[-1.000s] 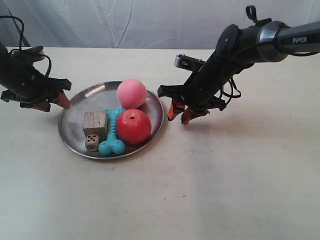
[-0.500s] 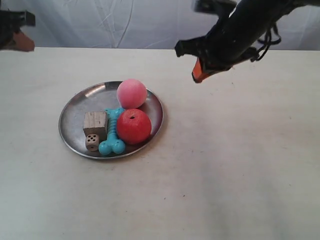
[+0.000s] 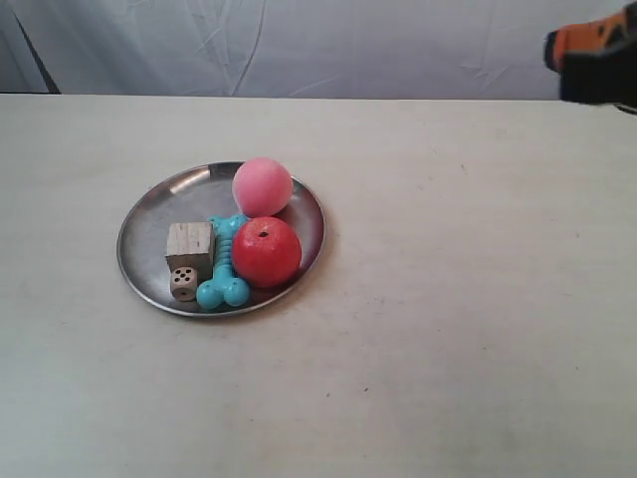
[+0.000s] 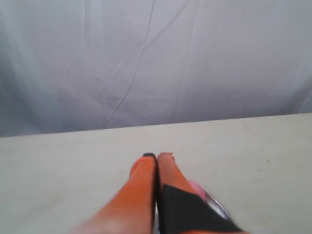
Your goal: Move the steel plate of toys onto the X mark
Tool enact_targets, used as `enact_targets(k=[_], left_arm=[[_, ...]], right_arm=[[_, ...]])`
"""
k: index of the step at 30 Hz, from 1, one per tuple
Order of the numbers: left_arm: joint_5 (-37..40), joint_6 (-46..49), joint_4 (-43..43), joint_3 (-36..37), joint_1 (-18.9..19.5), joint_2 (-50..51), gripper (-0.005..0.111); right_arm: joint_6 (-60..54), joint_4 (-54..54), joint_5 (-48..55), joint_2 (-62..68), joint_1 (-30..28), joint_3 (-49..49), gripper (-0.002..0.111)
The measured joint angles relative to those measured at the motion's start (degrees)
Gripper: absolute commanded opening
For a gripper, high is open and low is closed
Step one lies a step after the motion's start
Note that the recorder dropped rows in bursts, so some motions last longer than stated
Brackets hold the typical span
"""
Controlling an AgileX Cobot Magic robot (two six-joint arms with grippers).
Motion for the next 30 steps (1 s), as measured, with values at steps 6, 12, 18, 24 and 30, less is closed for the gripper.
enact_targets(k=[6,12,18,24,30], left_arm=[[-1.55,1.92,-0.74,5.42,-4.12,-6.89,0.000],[-0.54,2.15,0.67,6.04,-9.51,-9.14,0.000],[0.37,1.99,0.09,6.76,-13.04,-10.37,0.000],[2.33,1.78,-0.79,8.95,-14.05,-12.39,0.000],[3.12,1.32,-3.06,10.15,-14.05,-13.36,0.000]], right_arm=[[-0.24,8.41,-7.59,-15.04,0.00,14.06,0.000],[-0.24,11.33,1.23,-22.37,0.00,17.65,0.000],[-0.24,11.45,4.81,-24.41,0.00,17.76,0.000],[-0.13,11.55,5.03,-30.64,-2.57,18.15,0.000],[-0.13,11.55,4.91,-43.03,-12.06,21.80,0.000]])
